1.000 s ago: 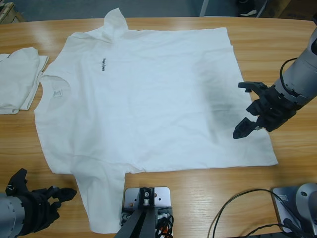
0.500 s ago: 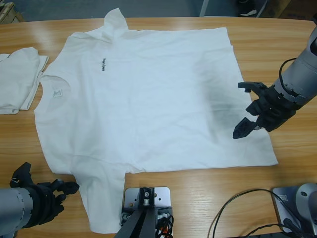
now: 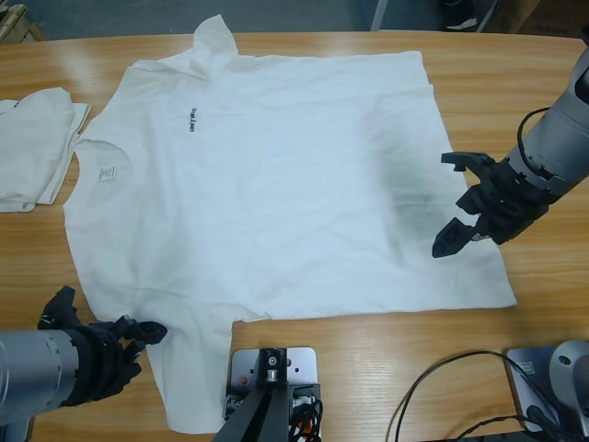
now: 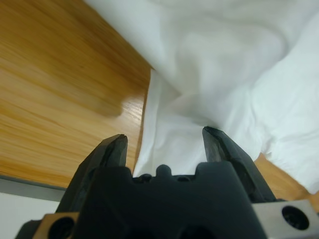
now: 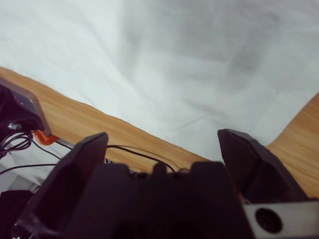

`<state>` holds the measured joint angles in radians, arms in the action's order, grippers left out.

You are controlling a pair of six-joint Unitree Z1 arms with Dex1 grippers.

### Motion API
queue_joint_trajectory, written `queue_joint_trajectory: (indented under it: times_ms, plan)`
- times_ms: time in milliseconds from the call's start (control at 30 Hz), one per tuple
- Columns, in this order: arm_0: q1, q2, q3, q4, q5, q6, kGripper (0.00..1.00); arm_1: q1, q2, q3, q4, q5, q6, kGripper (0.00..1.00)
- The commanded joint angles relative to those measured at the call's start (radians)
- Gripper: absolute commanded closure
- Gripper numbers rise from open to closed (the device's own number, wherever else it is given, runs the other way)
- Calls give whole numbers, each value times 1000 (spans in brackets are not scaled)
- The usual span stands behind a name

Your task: Fold clothes

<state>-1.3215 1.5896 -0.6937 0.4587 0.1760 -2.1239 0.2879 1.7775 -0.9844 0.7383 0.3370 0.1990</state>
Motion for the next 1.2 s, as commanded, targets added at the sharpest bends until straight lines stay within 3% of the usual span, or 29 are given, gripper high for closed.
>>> queue_joint_trajectory:
  times_ms: [33,300,1200]
  plan:
    - [-47,11,42,2,-18,-31,403,10,39,-5,-4,17,-7,101]
    - [-47,23,51,60,-65,-59,405,10,43,-7,-4,17,-7,101]
    - [-42,141,-7,-11,-99,-54,423,10,38,-4,-4,17,-7,101]
